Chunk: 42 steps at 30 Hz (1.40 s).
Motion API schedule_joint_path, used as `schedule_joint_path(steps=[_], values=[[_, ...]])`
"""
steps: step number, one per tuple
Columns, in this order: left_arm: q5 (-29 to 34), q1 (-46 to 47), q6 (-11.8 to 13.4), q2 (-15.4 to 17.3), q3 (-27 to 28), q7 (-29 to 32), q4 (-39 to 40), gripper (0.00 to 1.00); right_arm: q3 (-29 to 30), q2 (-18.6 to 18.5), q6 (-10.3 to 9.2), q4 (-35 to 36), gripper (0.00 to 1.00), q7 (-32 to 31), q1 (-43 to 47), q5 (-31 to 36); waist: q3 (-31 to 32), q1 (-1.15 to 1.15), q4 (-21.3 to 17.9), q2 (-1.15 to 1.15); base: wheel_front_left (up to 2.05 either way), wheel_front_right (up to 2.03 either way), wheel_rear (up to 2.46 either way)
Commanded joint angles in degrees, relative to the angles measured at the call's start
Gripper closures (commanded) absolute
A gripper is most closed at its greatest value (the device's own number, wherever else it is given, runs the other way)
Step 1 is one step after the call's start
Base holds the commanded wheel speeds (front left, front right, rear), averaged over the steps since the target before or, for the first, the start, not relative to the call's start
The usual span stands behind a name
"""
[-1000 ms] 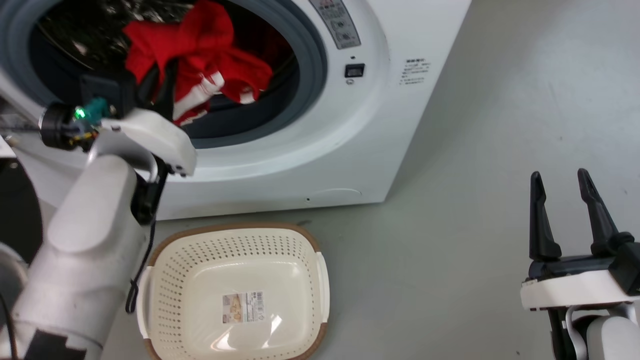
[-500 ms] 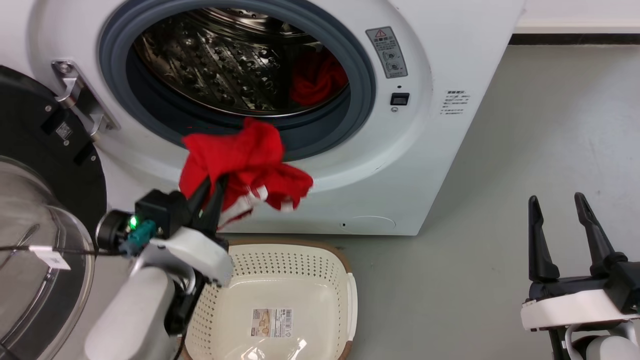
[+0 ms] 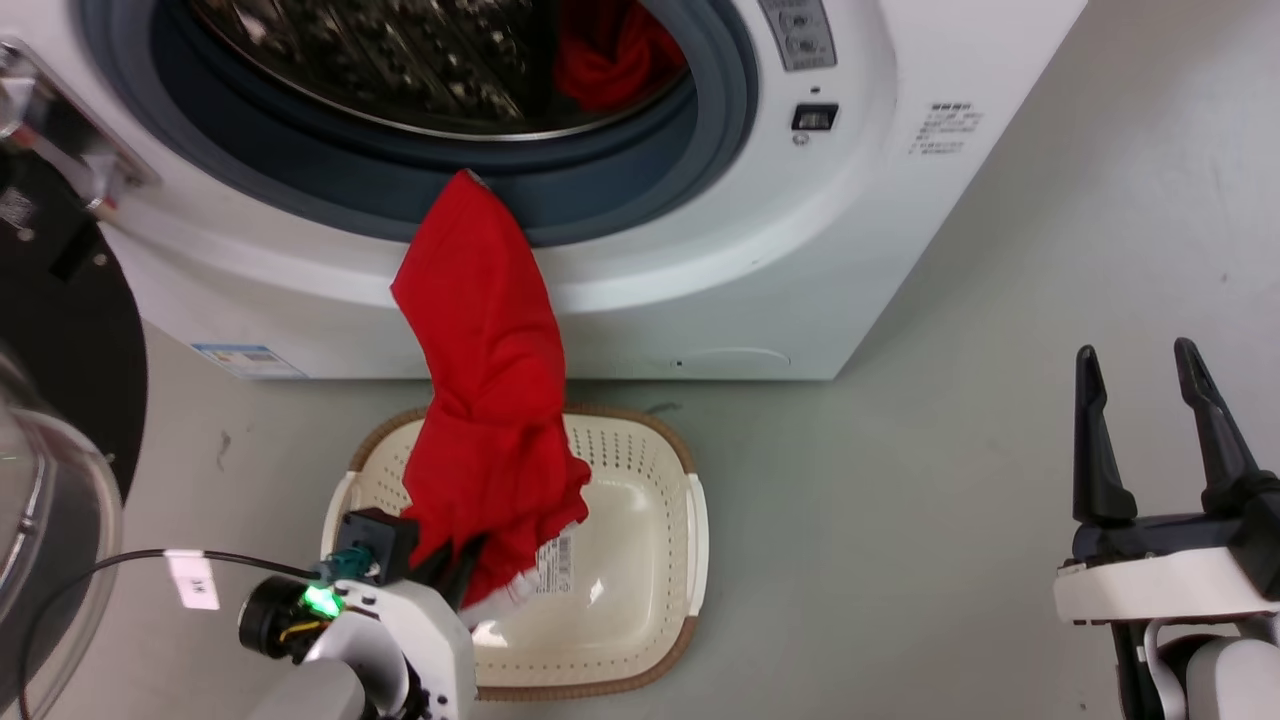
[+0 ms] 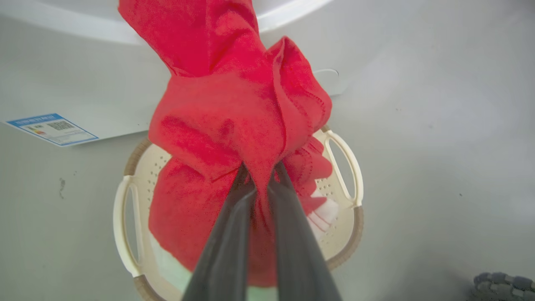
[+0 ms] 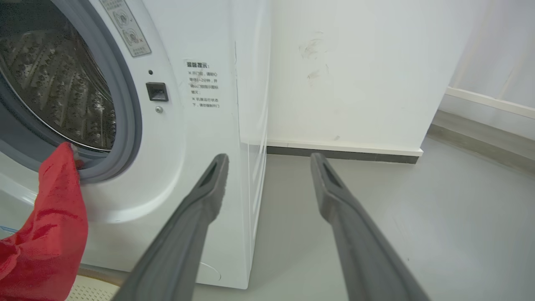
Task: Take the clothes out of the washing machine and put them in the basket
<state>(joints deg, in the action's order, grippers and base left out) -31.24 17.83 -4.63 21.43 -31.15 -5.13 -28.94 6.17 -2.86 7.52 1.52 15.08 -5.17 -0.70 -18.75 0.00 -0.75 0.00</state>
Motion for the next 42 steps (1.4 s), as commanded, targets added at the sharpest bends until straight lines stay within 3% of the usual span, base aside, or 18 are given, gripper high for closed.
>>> schedule_joint_path(steps=[1, 8, 21, 39, 40, 42], values=[[0.1, 0.9, -0.6, -0.3, -1.0, 1.2, -2.3, 1.0, 0.0, 0.0, -0.05, 0.4, 0.0, 0.1, -1.0, 0.4, -3.6, 0.0, -0.9, 0.0, 0.0, 0.0, 0.0], [-2.1, 6.1, -2.5, -2.4, -3.8, 4.4, -12.7, 1.0, 1.1, 0.0, -0.05, 1.8, 0.0, 0.1, -3.0, 1.1, -10.5, 0.0, -1.6, 0.0, 0.0, 0.0, 0.0], [-2.1, 22.9, -2.8, -5.8, -6.0, -0.9, -30.2, 1.0, 1.8, 0.0, -0.06, 5.2, 0.0, 0.1, -6.5, 1.7, -25.3, 0.0, -2.6, 0.0, 0.0, 0.0, 0.0], [-3.2, 35.1, -2.8, -7.1, -9.8, -4.5, -41.9, 1.0, 3.6, 0.0, -0.06, 5.6, 0.0, 0.1, -9.2, -0.6, -35.9, 0.0, -5.1, 0.0, 0.0, 0.0, 0.0], [-3.2, 35.3, -2.8, -7.3, -9.8, -4.6, -42.3, 0.0, 3.6, 0.0, -0.06, 5.4, 0.0, 0.1, -9.2, -0.5, -35.7, 0.0, -5.1, 0.0, 0.0, 0.0, 0.0], [-3.0, 35.4, -2.7, -7.7, -10.0, -5.2, -42.8, 0.0, 3.5, 0.0, -0.06, 5.1, 0.0, 0.1, -9.4, -0.4, -35.0, 0.0, -5.0, 0.0, 0.0, 0.0, 0.0]])
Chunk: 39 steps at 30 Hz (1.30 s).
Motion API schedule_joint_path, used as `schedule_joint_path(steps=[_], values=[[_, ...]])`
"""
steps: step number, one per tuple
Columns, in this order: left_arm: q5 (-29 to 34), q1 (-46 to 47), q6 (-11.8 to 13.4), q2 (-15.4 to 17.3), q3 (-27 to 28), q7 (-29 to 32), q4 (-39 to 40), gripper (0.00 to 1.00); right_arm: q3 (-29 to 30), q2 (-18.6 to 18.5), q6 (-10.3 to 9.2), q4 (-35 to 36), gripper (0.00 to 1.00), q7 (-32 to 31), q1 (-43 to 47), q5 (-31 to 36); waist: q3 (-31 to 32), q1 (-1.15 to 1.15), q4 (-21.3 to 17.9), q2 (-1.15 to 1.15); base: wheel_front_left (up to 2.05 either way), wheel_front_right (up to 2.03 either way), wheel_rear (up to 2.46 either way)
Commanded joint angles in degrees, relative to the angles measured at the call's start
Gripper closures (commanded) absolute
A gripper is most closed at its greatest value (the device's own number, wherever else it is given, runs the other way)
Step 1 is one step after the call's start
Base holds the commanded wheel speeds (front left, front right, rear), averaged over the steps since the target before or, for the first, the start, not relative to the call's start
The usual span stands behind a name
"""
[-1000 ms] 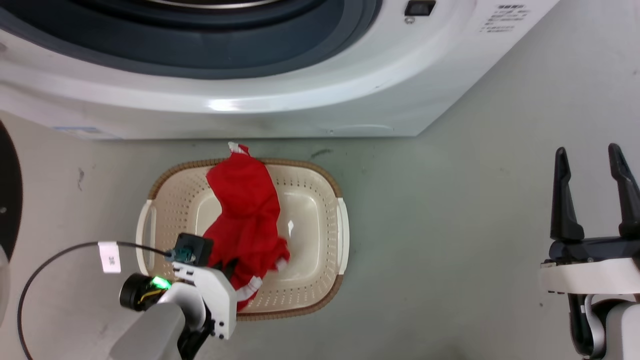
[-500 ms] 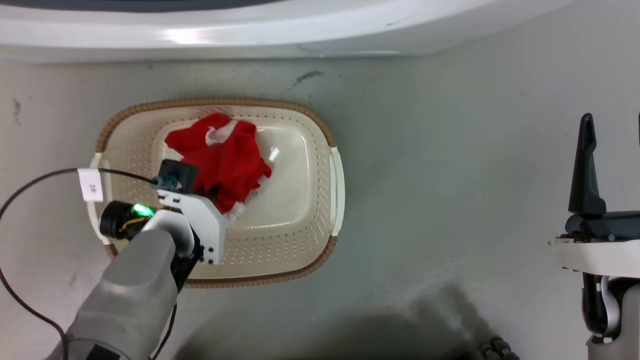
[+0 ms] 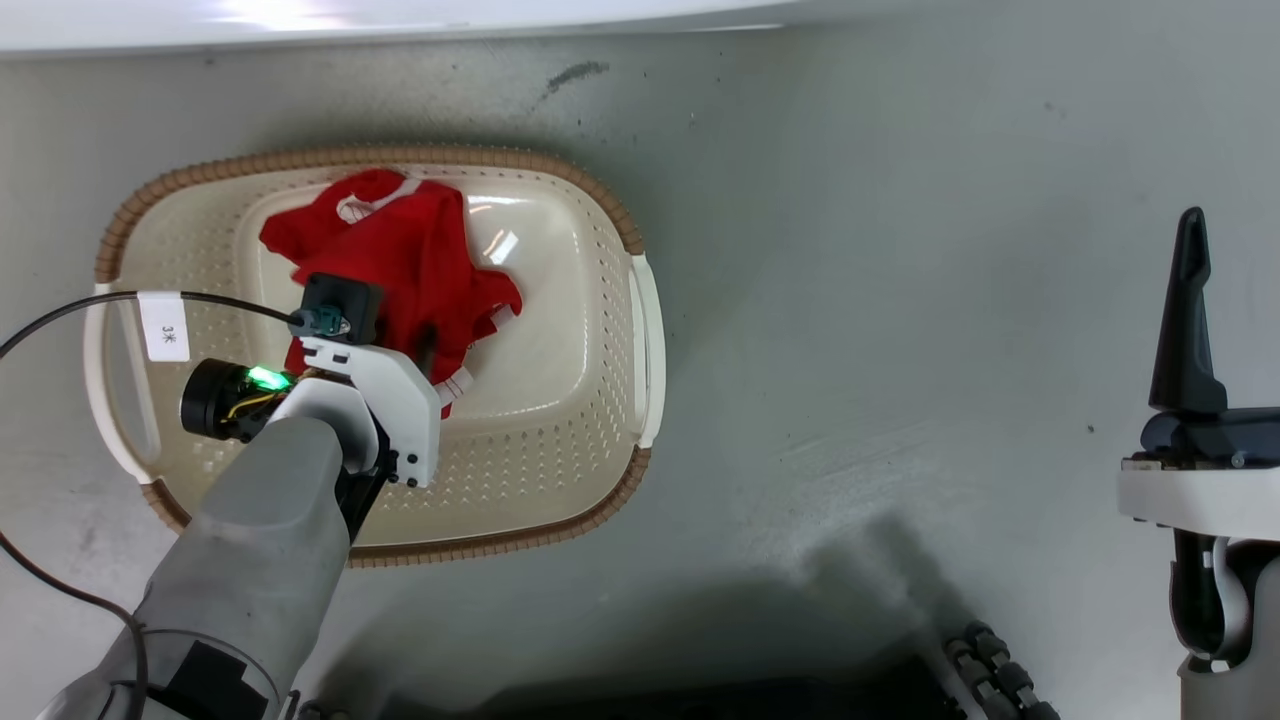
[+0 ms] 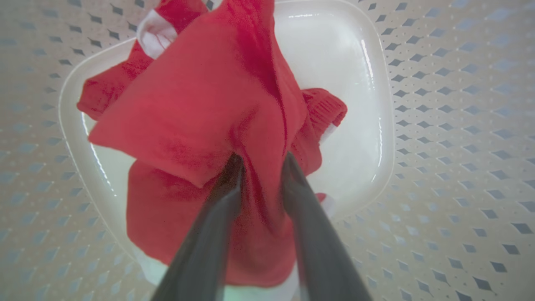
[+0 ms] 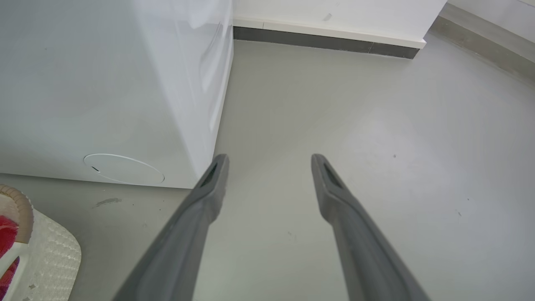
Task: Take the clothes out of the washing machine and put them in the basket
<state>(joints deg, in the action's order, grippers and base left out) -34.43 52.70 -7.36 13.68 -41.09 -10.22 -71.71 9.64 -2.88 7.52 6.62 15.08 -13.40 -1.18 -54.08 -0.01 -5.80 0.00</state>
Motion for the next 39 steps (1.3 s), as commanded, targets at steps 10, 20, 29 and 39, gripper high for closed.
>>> schedule_joint_path(steps=[10, 20, 29, 39], values=[[-1.2, -4.7, 0.0, -1.3, -0.2, -4.0, -0.8, 0.0, -1.1, 0.0, -0.05, -2.6, 0.0, 0.1, -1.1, 0.4, 11.0, 0.01, 1.0, 0.0, 0.0, 0.0, 0.0], [-1.9, -13.3, -0.1, 0.3, 2.4, -5.0, 8.5, 0.0, -2.0, 0.0, -0.06, -5.7, 0.0, 0.1, 1.5, 1.1, 23.8, 0.01, 2.0, 0.0, 0.0, 0.0, 0.0], [0.9, -21.4, 0.8, 2.7, 8.8, -5.0, 21.7, 0.0, -2.4, 0.0, -0.05, -7.5, 0.0, 0.1, 4.2, 0.2, 30.2, 0.01, 1.6, 0.0, 0.0, 0.0, 0.0], [4.8, -22.1, 1.3, 6.8, 17.7, -5.0, 35.9, 0.0, -3.9, 0.0, -0.06, -7.6, 0.0, 0.1, 4.6, -2.3, 29.2, 0.01, -2.6, 0.0, 0.0, 0.0, 0.0]])
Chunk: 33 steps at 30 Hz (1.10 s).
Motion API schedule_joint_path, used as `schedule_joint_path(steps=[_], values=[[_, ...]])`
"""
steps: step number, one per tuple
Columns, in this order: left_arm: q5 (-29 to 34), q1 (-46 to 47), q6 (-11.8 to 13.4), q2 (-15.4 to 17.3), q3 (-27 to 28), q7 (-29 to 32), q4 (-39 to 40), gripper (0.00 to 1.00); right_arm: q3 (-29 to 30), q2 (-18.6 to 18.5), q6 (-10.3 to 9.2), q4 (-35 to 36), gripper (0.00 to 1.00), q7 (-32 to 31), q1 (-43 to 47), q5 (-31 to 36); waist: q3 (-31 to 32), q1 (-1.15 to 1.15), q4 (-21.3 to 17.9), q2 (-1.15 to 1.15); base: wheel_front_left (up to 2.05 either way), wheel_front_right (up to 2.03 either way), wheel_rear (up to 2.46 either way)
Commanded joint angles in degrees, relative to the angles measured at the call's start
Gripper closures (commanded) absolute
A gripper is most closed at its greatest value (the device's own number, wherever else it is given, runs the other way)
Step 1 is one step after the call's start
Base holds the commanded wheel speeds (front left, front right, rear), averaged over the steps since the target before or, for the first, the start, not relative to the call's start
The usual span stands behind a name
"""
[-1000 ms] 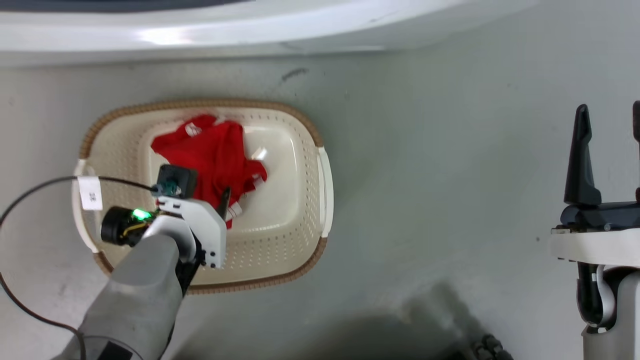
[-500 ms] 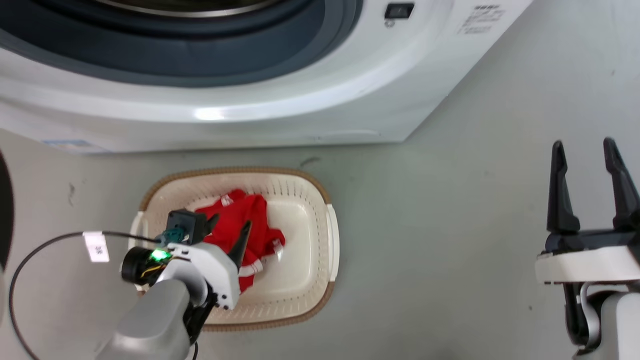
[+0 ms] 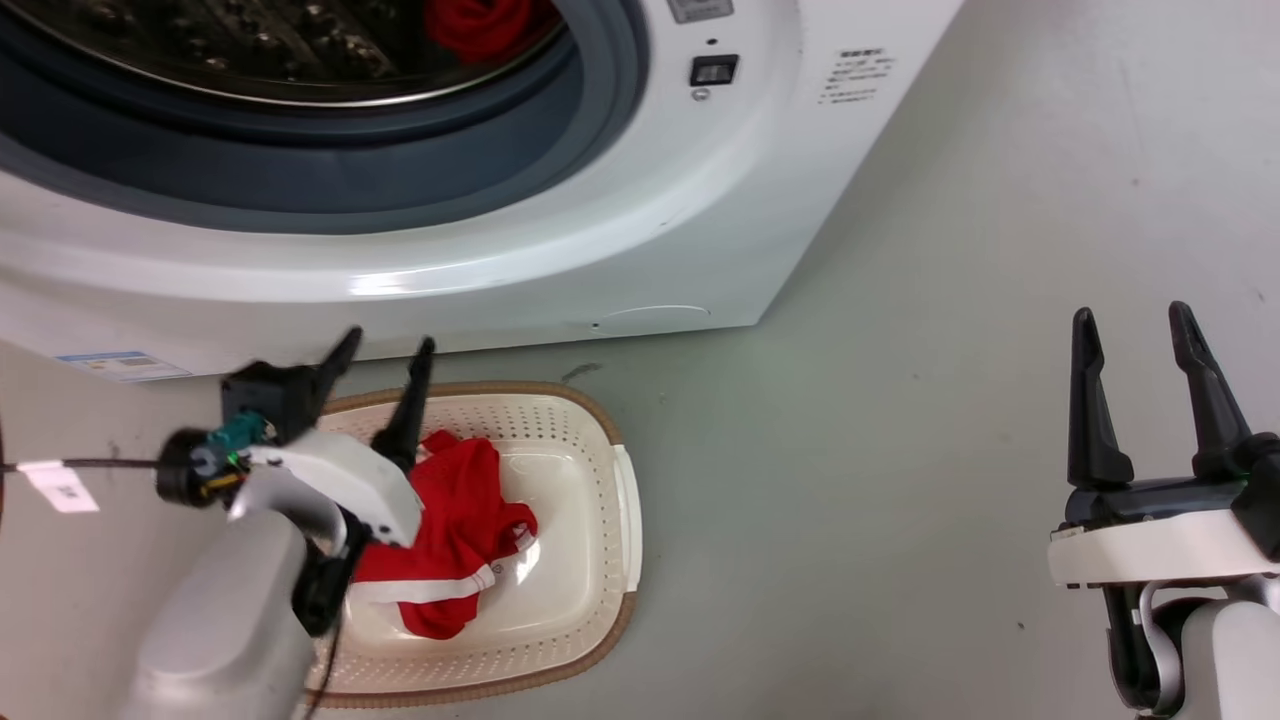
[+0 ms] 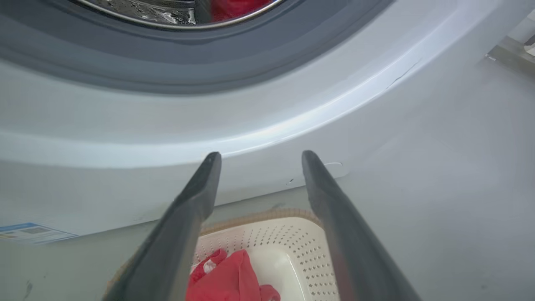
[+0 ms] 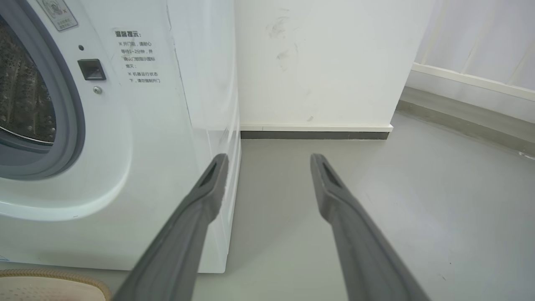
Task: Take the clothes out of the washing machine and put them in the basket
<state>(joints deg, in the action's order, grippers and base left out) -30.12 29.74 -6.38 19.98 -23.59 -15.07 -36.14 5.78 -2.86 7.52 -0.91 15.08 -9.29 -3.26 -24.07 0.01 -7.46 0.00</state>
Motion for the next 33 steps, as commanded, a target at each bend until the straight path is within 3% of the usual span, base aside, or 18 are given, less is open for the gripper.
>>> schedule_joint_path(steps=[1, 4, 8, 16, 20, 26, 33], values=[[1.3, 1.9, 1.1, 1.3, 0.5, -0.2, 1.1, 0.0, 0.0, 0.0, -0.06, 0.0, 0.0, 0.1, 0.3, -0.7, -1.3, -0.01, -1.5, 0.0, 0.0, 0.0, 0.0], [1.5, 4.5, 2.6, 2.7, 1.5, 1.0, 3.2, 0.0, 0.0, 0.0, -0.05, -0.5, 0.0, 0.1, 0.0, -1.9, -2.8, -0.01, -3.4, 0.0, 0.0, 0.0, 0.0], [0.6, 10.4, 2.7, 5.5, 3.3, 5.4, 7.2, 0.0, -1.0, 0.0, -0.05, -0.4, 0.0, 0.1, -0.6, -3.6, -5.6, -0.01, -5.8, 0.0, 0.0, 0.0, 0.0], [-2.9, 25.5, 2.2, 10.8, 5.7, 22.1, 12.1, 0.0, -1.9, 0.0, -0.05, 0.1, 0.0, 0.1, -1.8, -6.8, -12.3, -0.01, -10.4, 0.0, 0.0, 0.0, 0.0], [-3.8, 32.7, 2.8, 12.2, 5.9, 30.8, 10.4, 0.0, -2.6, 0.0, -0.05, 0.1, 0.0, 0.1, -2.5, -7.5, -14.9, -0.01, -12.0, 0.0, 0.0, 0.0, 0.0], [-5.1, 46.6, 5.8, 14.4, 6.0, 47.9, 5.2, 0.0, -5.6, 0.0, -0.05, 0.3, 0.0, 0.1, -3.7, -10.3, -19.5, -0.01, -15.9, 0.0, 0.0, 0.0, 0.0], [-4.7, 57.2, 7.6, 15.2, 4.3, 61.0, 0.1, 0.0, -8.6, 0.0, -0.05, 0.7, 0.0, 0.1, -3.4, -12.4, -23.5, -0.01, -19.5, 0.0, 0.0, 0.0, 0.0]])
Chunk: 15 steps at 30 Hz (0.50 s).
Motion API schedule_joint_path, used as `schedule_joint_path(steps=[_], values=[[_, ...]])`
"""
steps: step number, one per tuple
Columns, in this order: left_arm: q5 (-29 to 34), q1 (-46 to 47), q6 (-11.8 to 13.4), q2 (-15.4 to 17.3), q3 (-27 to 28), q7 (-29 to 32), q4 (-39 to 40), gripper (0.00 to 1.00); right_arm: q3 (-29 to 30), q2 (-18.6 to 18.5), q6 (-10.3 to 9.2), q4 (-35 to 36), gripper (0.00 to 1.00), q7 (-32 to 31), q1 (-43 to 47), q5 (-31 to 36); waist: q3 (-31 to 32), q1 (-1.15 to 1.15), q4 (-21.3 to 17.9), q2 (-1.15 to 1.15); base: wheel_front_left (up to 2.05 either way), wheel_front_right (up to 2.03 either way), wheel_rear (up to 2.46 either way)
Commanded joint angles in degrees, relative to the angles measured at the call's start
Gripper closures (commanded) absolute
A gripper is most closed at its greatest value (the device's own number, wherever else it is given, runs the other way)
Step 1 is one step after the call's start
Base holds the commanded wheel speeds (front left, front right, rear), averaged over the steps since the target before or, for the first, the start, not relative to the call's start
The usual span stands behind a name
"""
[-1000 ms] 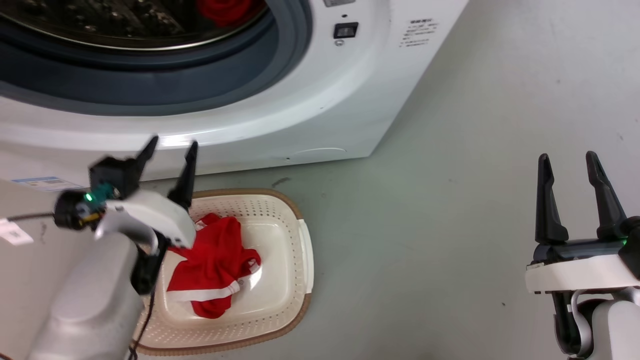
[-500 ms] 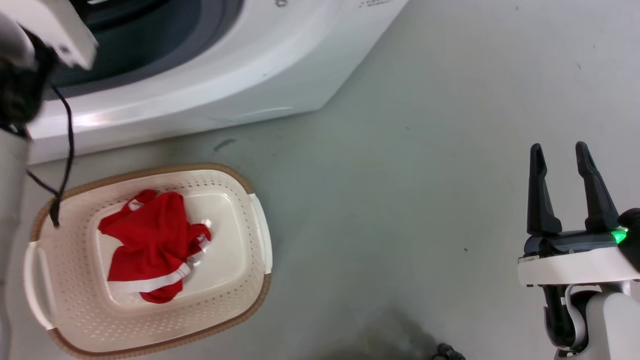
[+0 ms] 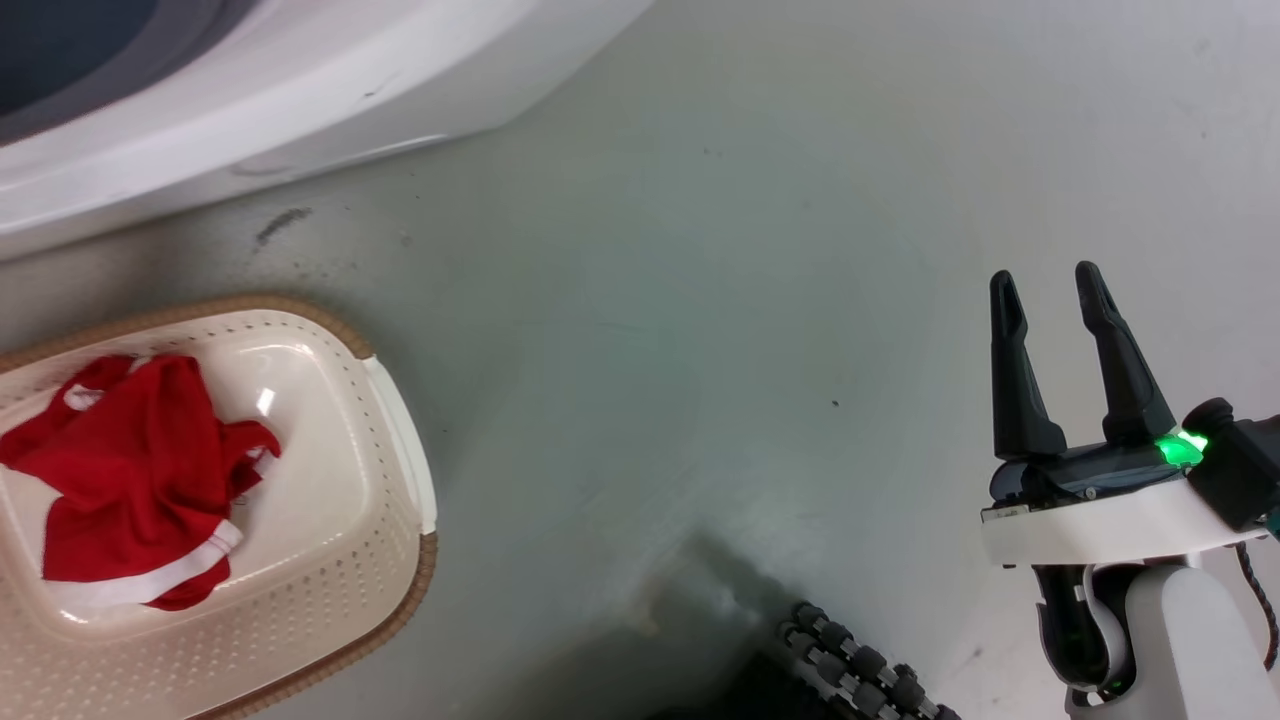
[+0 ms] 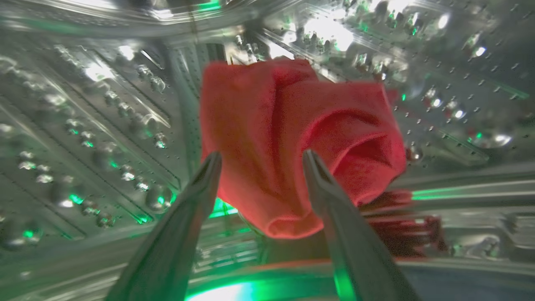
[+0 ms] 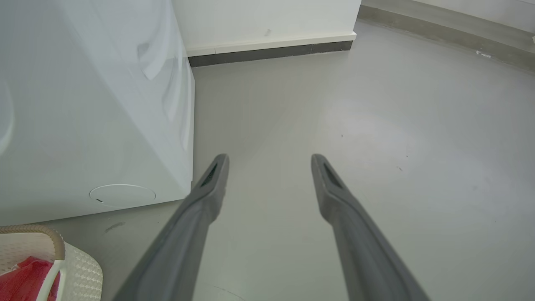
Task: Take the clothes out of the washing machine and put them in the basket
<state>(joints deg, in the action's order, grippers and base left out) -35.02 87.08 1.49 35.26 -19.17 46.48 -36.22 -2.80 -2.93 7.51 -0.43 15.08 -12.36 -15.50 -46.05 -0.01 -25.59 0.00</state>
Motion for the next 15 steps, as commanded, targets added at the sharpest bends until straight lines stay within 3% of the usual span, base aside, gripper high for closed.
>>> schedule_joint_path(steps=[1, 5, 15], values=[[-0.2, 0.6, 0.5, -0.5, 0.0, 0.8, -0.7, 0.0, -0.2, 0.1, -0.05, 0.2, 0.0, 0.1, -0.4, -0.3, -2.0, 0.01, -1.5, 0.0, 0.0, 0.0, 0.0], [2.2, 2.1, -0.3, 1.1, -2.8, 4.1, -2.6, 0.0, -0.9, 0.1, -0.04, 0.6, 0.0, 0.1, -0.8, -1.5, -3.4, 0.01, -1.9, 0.0, 0.0, 0.0, 0.0], [1.9, 3.0, -2.2, -0.2, -4.3, 4.2, -7.6, 0.0, -1.1, 0.1, -0.05, 1.5, 0.0, 0.1, -0.5, -2.3, -4.8, 0.01, -1.5, 0.0, 0.0, 0.0, 0.0]])
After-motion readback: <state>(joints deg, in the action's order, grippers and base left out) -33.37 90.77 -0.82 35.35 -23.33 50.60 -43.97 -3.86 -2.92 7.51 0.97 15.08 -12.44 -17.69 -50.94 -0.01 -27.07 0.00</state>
